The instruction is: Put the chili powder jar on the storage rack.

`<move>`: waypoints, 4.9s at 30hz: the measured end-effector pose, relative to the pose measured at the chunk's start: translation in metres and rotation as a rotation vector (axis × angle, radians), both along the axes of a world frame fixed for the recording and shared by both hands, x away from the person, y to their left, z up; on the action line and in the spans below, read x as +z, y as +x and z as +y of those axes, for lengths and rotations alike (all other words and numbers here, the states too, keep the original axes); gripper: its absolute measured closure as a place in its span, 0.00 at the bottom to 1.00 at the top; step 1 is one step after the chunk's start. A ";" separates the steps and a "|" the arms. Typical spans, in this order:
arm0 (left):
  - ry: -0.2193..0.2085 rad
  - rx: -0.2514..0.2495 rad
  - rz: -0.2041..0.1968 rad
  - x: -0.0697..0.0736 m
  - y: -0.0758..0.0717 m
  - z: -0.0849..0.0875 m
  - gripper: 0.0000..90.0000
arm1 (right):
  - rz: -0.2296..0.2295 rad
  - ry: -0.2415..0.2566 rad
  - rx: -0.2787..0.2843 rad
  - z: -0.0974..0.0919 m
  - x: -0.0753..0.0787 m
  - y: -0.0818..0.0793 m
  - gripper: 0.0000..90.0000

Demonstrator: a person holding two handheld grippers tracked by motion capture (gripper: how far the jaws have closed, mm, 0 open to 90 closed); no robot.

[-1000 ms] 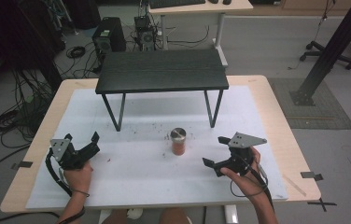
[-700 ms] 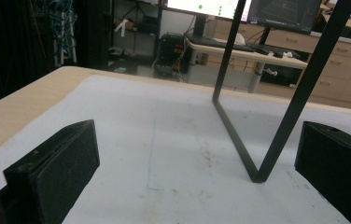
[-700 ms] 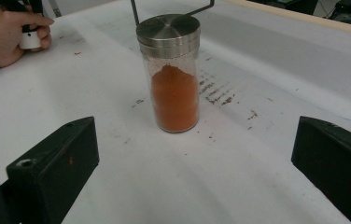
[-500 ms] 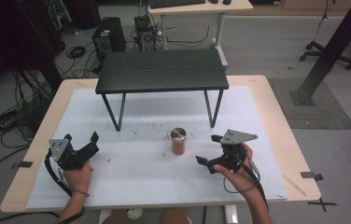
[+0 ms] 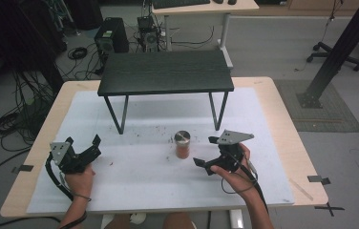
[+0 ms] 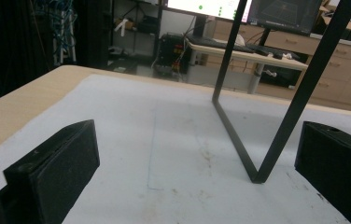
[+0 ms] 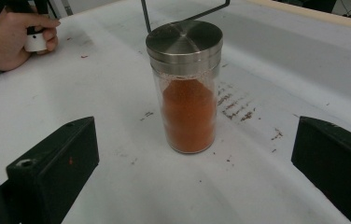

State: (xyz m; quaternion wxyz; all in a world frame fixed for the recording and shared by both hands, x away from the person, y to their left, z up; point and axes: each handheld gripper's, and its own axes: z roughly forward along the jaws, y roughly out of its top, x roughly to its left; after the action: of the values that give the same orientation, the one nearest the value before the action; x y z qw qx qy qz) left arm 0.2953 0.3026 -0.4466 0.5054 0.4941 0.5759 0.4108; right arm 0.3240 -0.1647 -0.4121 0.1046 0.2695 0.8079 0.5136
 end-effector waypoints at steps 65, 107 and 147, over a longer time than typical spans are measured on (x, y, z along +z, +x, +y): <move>0.003 0.000 0.000 0.000 0.000 0.000 0.00 | 0.036 0.033 0.071 0.052 -0.010 0.035 0.01; 0.006 -0.002 0.000 0.000 0.000 0.000 0.00 | 0.033 0.033 0.079 0.053 -0.009 0.038 0.00; 0.008 -0.001 0.000 0.000 0.000 -0.001 0.00 | 0.024 0.027 0.084 0.053 -0.008 0.037 0.00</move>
State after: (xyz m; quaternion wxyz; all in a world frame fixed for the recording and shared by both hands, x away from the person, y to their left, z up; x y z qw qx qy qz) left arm 0.2956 0.3018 -0.4467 0.5037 0.4965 0.5741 0.4125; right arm 0.3610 -0.1116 -0.4202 0.0695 0.2427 0.8126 0.5253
